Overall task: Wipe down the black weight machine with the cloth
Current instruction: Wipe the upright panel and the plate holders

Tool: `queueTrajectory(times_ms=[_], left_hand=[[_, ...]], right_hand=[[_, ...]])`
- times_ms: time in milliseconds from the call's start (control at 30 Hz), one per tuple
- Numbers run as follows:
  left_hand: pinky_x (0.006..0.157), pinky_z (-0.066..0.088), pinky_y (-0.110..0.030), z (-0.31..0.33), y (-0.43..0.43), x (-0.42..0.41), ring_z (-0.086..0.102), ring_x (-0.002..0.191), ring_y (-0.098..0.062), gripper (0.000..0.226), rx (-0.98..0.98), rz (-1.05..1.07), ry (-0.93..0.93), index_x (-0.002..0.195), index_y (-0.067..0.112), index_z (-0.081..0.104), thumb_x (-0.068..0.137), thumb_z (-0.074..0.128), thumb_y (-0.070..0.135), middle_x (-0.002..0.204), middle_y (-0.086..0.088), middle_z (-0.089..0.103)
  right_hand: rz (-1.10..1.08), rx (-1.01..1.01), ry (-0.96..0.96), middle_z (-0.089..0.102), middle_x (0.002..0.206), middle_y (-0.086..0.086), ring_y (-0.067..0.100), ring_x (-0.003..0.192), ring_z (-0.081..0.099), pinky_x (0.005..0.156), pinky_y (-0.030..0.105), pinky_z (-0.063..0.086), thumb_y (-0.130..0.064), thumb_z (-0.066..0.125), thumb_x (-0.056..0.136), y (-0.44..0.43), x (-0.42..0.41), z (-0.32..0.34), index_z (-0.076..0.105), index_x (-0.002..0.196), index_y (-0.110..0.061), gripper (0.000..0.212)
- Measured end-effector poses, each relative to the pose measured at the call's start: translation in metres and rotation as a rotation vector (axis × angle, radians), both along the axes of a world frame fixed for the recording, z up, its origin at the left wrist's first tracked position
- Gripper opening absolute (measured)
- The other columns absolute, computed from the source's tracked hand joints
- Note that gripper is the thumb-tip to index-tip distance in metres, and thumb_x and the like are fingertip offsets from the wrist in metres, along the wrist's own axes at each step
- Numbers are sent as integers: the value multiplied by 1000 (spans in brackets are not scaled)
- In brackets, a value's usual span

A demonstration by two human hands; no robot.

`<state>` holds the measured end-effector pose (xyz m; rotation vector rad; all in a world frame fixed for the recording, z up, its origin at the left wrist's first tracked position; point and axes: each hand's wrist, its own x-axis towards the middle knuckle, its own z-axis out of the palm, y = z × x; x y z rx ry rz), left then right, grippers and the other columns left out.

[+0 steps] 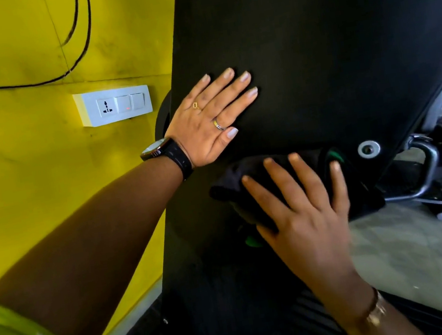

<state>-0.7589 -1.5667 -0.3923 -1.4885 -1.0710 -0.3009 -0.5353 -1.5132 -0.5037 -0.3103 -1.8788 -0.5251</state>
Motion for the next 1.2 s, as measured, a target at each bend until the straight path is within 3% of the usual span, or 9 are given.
queueTrajectory(times_ms=[167, 333, 500, 667, 767, 833, 1033, 1100, 1200], left_hand=[[120, 9, -37, 0, -1, -1, 0, 149, -11, 55, 4, 4, 7, 156, 27, 1, 103, 9, 41, 152, -8, 25], [120, 8, -39, -1, -1, 1, 0, 149, -11, 54, -16, -11, -17, 156, 28, 1, 104, 11, 41, 162, 6, 8], [120, 10, -39, -3, 1, -3, 3, 150, -12, 54, -9, -34, -6, 156, 28, 5, 104, 13, 40, 162, 12, -4], [120, 12, -39, -3, -4, 0, 4, 149, -12, 53, 5, -4, -44, 155, 25, 14, 104, 17, 39, 155, -7, 24], [119, 14, -37, -4, -2, -2, 5, 149, -12, 53, 32, 9, -14, 153, 24, 18, 103, 29, 37, 159, -3, 19], [120, 11, -35, -3, 1, -3, 4, 149, -10, 52, 50, 6, 25, 156, 27, 10, 106, 16, 41, 163, 8, 2], [121, 9, -37, -6, -1, -1, 4, 149, -11, 53, 4, -42, -35, 156, 29, 6, 104, 14, 38, 162, 14, -3], [121, 9, -37, -6, -1, -2, 4, 149, -11, 53, 5, -47, -40, 156, 29, 7, 104, 15, 38, 162, 14, -3], [121, 11, -37, -6, 0, -3, 7, 149, -12, 52, 10, -69, -33, 155, 28, 12, 104, 16, 38, 163, 12, 2]], right_hand=[[-9, 155, -156, 55, 138, 6, 30, 132, 36, 114, 57, 6, -38, 69, 75, -1, -30, -6, 57, 134, -24, 62], [-57, 184, -450, 46, 145, 3, 25, 137, 31, 117, 51, -5, -38, 82, 65, 7, -5, -66, 52, 139, -26, 80], [-168, 83, -78, 37, 148, -5, 19, 140, 25, 114, 54, 1, -51, 57, 79, 17, 38, -50, 42, 140, -41, 64], [-75, 102, 152, 57, 137, 0, 26, 134, 38, 111, 63, 10, -52, 55, 91, 22, 20, 20, 58, 133, -35, 45], [-101, 136, 148, 58, 136, 0, 26, 132, 41, 107, 70, 10, -50, 59, 88, 13, -7, 18, 58, 133, -32, 49], [-122, 160, 93, 53, 140, 1, 26, 132, 40, 107, 71, 7, -49, 62, 86, 9, -18, -1, 54, 137, -31, 55], [-152, 247, -248, 36, 149, 2, 25, 141, 24, 111, 65, 1, -48, 75, 71, 13, -4, -81, 41, 144, -30, 82], [-187, 196, -177, 36, 149, -3, 20, 141, 22, 108, 61, 10, -53, 73, 75, 16, 10, -91, 41, 144, -36, 78], [-185, 90, 113, 42, 143, -4, 23, 135, 32, 102, 58, 21, -60, 51, 91, 21, 20, -67, 47, 137, -40, 50]])
